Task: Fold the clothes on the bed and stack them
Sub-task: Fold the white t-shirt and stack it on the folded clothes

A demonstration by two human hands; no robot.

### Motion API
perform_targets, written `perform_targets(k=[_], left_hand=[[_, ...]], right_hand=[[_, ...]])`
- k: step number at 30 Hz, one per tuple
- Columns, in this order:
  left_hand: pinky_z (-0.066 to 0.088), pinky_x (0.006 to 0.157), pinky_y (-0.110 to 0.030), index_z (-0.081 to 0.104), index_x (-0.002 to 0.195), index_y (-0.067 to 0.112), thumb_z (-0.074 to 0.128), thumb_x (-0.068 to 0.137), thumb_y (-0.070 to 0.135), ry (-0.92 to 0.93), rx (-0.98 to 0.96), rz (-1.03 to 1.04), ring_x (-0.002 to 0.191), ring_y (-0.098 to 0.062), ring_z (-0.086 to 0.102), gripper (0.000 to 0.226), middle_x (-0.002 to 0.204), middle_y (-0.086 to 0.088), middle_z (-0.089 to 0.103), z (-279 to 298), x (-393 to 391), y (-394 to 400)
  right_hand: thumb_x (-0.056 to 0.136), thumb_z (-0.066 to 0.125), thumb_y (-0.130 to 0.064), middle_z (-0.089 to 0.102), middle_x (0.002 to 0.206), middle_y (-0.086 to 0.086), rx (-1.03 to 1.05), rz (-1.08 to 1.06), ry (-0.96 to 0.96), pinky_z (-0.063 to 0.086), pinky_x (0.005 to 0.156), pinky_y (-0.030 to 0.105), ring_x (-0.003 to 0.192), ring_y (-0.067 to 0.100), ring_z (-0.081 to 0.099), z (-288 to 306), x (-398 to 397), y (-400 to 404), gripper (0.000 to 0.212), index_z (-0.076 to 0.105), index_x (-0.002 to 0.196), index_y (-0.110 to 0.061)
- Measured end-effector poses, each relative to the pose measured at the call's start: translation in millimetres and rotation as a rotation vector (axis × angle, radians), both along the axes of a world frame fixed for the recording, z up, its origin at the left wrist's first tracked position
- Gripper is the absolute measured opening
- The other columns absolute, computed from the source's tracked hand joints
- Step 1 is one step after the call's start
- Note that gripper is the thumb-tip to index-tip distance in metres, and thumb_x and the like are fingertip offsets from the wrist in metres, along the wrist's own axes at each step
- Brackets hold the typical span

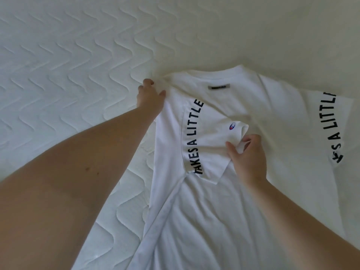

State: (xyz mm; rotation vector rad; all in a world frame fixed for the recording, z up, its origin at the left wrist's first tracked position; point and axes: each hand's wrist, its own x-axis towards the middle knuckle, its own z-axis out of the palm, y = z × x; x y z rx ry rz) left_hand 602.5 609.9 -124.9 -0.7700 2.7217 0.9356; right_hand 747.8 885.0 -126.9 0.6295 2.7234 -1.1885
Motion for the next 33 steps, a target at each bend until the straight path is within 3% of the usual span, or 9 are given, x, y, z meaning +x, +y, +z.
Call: perform_targets(k=[6, 9, 11, 13, 16, 21, 26, 30, 33], left_hand=[[0.044, 0.061, -0.023, 0.056, 0.105, 0.022, 0.055, 0.094, 0.031, -0.022, 0.075, -0.057, 0.079, -0.015, 0.058, 0.015, 0.091, 0.004, 0.061, 4.0, 117.9, -10.3], [0.038, 0.048, -0.011, 0.056, 0.086, 0.03, 0.052, 0.094, 0.031, -0.125, 0.151, -0.115, 0.066, -0.006, 0.057, 0.009, 0.075, 0.01, 0.062, 9.7, 187.7, -7.1], [0.04, 0.053, -0.013, 0.054, 0.078, 0.032, 0.052, 0.093, 0.029, -0.17, 0.175, -0.118, 0.067, -0.009, 0.06, 0.016, 0.071, 0.009, 0.063, 14.1, 232.3, -3.3], [0.043, 0.06, -0.021, 0.053, 0.075, 0.035, 0.052, 0.093, 0.03, -0.219, 0.158, -0.121, 0.07, -0.011, 0.062, 0.019, 0.071, 0.011, 0.063, 18.2, 278.5, -0.4], [0.043, 0.066, -0.023, 0.056, 0.088, 0.033, 0.056, 0.093, 0.037, -0.272, 0.171, -0.147, 0.077, -0.011, 0.062, 0.007, 0.078, 0.014, 0.06, 22.2, 347.5, -0.2], [0.047, 0.071, -0.031, 0.046, 0.116, 0.02, 0.07, 0.086, 0.037, -0.291, 0.01, -0.186, 0.083, -0.016, 0.061, 0.042, 0.093, 0.011, 0.054, 31.8, 430.0, 0.1], [0.043, 0.074, -0.034, 0.05, 0.107, 0.018, 0.064, 0.086, 0.034, -0.314, -0.259, -0.234, 0.085, -0.021, 0.062, 0.03, 0.087, 0.008, 0.055, 32.2, 473.6, 1.7], [0.039, 0.063, -0.026, 0.054, 0.101, 0.024, 0.064, 0.086, 0.032, -0.275, -0.014, -0.317, 0.071, -0.015, 0.058, 0.02, 0.08, 0.013, 0.055, 33.5, 481.8, 2.2], [0.039, 0.064, -0.022, 0.056, 0.108, 0.032, 0.066, 0.085, 0.031, -0.262, 0.138, -0.445, 0.074, -0.005, 0.054, 0.024, 0.091, 0.018, 0.057, 38.1, 482.0, 3.8]], right_hand=[[0.093, 0.059, -0.034, 0.05, 0.068, -0.008, 0.035, 0.147, 0.043, 0.034, 0.059, 0.029, 0.064, 0.021, 0.051, 19.0, 43.5, -36.4, 0.018, 0.049, 0.09, -0.019], [0.096, 0.052, -0.039, 0.067, 0.075, -0.001, -0.082, 0.337, -0.174, 0.05, 0.066, 0.034, 0.074, 0.027, 0.065, 20.7, 77.7, -70.0, 0.026, 0.06, 0.088, -0.015], [0.098, 0.05, -0.039, 0.072, 0.084, 0.007, -0.243, 0.367, -0.366, 0.056, 0.077, 0.044, 0.081, 0.028, 0.069, 20.3, 96.9, -91.1, 0.031, 0.064, 0.093, -0.012], [0.098, 0.049, -0.041, 0.072, 0.076, 0.007, -0.364, 0.29, -0.507, 0.059, 0.071, 0.041, 0.069, 0.022, 0.071, 18.6, 110.5, -105.0, 0.035, 0.065, 0.092, -0.01], [0.095, 0.052, -0.046, 0.072, 0.073, 0.01, -0.41, 0.245, -0.608, 0.061, 0.064, 0.036, 0.062, 0.024, 0.071, 21.5, 125.3, -116.4, 0.042, 0.066, 0.082, -0.009], [0.092, 0.054, -0.034, 0.07, 0.063, 0.01, -0.338, 0.386, -0.596, 0.059, 0.077, 0.042, 0.068, 0.03, 0.071, 31.9, 146.6, -134.1, 0.04, 0.061, 0.061, -0.009], [0.092, 0.048, -0.041, 0.073, 0.078, 0.01, -0.321, 0.39, -0.634, 0.057, 0.082, 0.041, 0.08, 0.029, 0.07, 28.1, 179.8, -149.3, 0.042, 0.068, 0.084, -0.005], [0.093, 0.05, -0.047, 0.072, 0.096, 0.014, -0.348, 0.289, -0.643, 0.057, 0.084, 0.043, 0.089, 0.03, 0.068, 22.9, 198.6, -157.0, 0.048, 0.066, 0.104, -0.004], [0.088, 0.056, -0.039, 0.066, 0.09, 0.005, -0.34, 0.222, -0.687, 0.052, 0.062, 0.033, 0.077, 0.023, 0.064, 28.4, 209.9, -157.1, 0.034, 0.061, 0.109, -0.012]])
